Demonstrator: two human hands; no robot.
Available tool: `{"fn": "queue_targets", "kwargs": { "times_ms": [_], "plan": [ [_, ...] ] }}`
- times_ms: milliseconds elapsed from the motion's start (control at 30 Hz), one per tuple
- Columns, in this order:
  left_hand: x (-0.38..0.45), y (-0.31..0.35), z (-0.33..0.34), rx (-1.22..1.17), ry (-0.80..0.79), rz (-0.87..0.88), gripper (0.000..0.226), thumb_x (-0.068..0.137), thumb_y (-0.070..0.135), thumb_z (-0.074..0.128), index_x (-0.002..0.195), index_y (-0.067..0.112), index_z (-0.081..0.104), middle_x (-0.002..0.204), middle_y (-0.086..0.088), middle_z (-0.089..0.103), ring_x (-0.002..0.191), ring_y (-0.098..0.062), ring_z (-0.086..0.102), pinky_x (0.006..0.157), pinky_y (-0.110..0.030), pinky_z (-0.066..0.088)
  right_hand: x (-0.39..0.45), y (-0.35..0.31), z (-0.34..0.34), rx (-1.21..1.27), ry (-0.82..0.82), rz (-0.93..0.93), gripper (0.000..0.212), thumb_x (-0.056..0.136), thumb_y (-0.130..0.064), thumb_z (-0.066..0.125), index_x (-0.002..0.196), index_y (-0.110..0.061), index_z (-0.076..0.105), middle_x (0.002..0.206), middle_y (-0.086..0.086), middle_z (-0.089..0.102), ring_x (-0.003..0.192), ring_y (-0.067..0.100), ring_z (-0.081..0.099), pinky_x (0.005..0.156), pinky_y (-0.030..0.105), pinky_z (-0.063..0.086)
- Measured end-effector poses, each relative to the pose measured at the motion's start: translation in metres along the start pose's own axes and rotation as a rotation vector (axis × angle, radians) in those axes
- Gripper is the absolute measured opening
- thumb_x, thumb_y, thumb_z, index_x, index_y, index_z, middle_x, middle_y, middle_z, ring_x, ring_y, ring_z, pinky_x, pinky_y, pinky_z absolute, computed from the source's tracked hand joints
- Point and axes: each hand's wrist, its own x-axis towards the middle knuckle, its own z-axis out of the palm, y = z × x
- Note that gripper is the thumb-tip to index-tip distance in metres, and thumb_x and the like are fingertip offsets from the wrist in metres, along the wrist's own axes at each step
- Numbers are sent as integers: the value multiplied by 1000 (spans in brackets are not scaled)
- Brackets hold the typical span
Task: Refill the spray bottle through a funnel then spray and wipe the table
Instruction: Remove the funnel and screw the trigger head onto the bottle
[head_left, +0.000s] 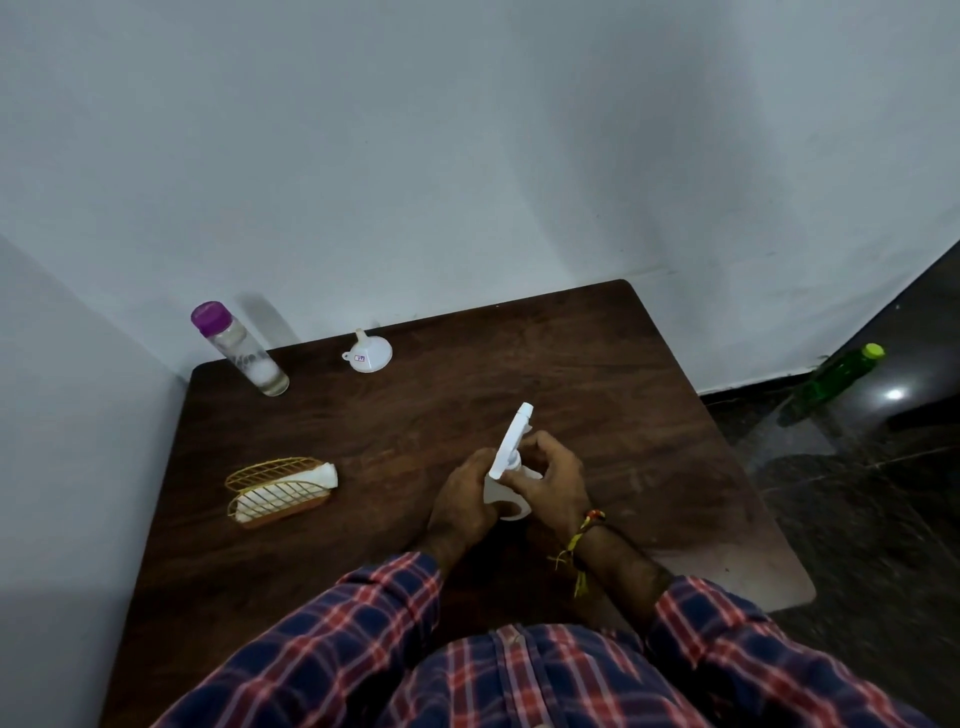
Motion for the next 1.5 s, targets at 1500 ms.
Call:
{"fn": "queue_targets", "kwargs": {
  "times_ms": [1500],
  "plan": [
    [2, 15, -2, 182, 93, -30, 38, 82, 31, 74, 117, 23, 63, 116, 4, 59, 102, -15, 61, 85, -33, 53, 5, 1, 17, -218, 116, 14, 33, 70, -49, 69, 75, -17, 61, 66, -6, 66, 65, 8, 64, 61, 36, 53]
  ]
}}
